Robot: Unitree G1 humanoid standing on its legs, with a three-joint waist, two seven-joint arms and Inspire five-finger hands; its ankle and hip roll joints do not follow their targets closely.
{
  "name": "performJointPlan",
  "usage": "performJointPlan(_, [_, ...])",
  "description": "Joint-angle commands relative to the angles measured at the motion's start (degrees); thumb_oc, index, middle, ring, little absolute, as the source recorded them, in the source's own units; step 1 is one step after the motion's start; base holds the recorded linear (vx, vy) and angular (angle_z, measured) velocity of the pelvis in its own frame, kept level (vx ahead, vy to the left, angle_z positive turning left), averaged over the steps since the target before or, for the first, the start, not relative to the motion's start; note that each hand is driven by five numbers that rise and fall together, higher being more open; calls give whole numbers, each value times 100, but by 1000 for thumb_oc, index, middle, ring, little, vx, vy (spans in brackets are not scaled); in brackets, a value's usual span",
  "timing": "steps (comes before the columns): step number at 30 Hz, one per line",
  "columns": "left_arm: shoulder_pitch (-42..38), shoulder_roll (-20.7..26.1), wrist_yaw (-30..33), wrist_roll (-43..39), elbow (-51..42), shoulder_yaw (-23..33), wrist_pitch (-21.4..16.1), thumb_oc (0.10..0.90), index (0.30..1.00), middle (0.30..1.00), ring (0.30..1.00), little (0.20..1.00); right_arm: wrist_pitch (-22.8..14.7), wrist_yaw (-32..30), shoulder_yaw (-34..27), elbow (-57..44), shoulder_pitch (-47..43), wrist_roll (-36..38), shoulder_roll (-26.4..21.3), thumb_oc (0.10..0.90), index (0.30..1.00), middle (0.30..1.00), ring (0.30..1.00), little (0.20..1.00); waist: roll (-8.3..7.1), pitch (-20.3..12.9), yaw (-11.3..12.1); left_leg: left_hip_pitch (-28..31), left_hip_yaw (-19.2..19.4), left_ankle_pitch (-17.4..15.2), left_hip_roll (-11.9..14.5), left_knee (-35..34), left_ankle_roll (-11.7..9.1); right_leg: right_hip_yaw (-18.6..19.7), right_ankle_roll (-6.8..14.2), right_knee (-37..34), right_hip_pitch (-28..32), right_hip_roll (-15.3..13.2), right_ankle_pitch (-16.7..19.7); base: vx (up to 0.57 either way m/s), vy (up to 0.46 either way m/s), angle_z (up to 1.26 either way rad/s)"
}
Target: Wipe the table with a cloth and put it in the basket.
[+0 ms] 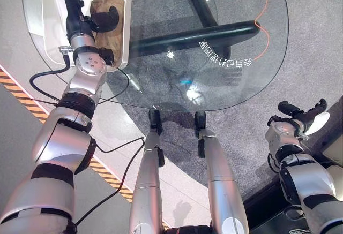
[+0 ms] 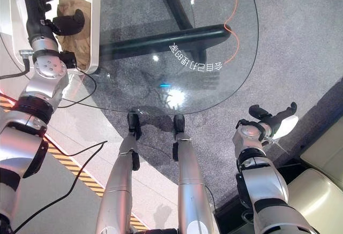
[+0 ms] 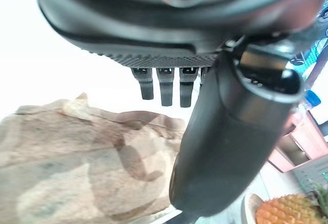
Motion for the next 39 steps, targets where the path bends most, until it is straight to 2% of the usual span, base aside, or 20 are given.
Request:
performJointPlan(1, [-692, 476, 220, 202, 81, 181, -321, 800, 900, 900, 900, 900, -245, -160, 116, 249, 129, -22, -466, 800, 900, 900, 900, 900, -40, -155, 51, 175, 329, -976, -316, 727, 335, -12, 169, -893, 395, 349, 329, 0, 0, 0])
performJointPlan(8, [-695, 470, 391, 140, 75, 217, -451, 800, 900, 900, 900, 900, -254, -31, 133, 258, 136, -9, -447, 800, 900, 900, 900, 900, -46, -155, 56, 190, 306, -974, -329, 736, 334, -8, 167, -884, 408, 350, 334, 0, 0, 0])
performJointPlan(13, [-584, 507, 635, 31, -147, 380, -757, 800, 900, 900, 900, 900, -354, 580, 215, 161, 311, -54, -346, 800, 900, 900, 900, 900, -70, -155, 71, 347, 256, -987, -356, 722, 347, 18, 158, -880, 541, 377, 328, -2, -9, 0])
performJointPlan(14, [-461, 529, 662, -16, -292, 448, -867, 800, 900, 900, 900, 900, -378, 845, 264, 88, 472, 26, -253, 800, 900, 900, 900, 900, -84, -155, 81, 483, 225, -967, -370, 699, 345, 31, 161, -885, 669, 395, 346, -9, -43, 1])
performJointPlan(20, [10, 681, 535, -45, -728, 735, -1109, 800, 900, 900, 900, 900, -160, 1351, 301, -16, 874, -34, -107, 800, 900, 900, 900, 900, -118, -155, 142, 1061, 202, -845, -382, 433, 313, 17, 191, -1109, 1269, 411, 433, 3, -43, 1])
performJointPlan(24, [537, 863, 268, -301, -1092, 1057, -1167, 800, 900, 900, 900, 900, 17, 1759, 224, 14, 1216, 4, -66, 800, 900, 900, 900, 900, -141, -173, 226, 1743, 168, -766, -374, 87, 271, 11, 219, -1405, 1938, 388, 475, 21, -48, -7])
performJointPlan(32, [2217, 973, -775, -771, -1446, 1905, -1061, 800, 900, 900, 900, 900, 412, 2447, -173, 86, 2227, -252, -124, 800, 900, 900, 900, 900, -147, -922, 406, 3013, 203, -601, -352, -932, 223, -64, 311, -2282, 3228, 195, 629, 79, -24, -7])
performJointPlan(39, [4026, 546, -1623, -956, -1666, 2633, -922, 800, 900, 900, 900, 900, 502, 2765, -538, 51, 3259, -641, -26, 800, 900, 900, 900, 900, -93, -1624, 529, 4029, 187, -547, -339, -1601, 214, -162, 346, -3054, 4419, 120, 736, 94, 11, 2])
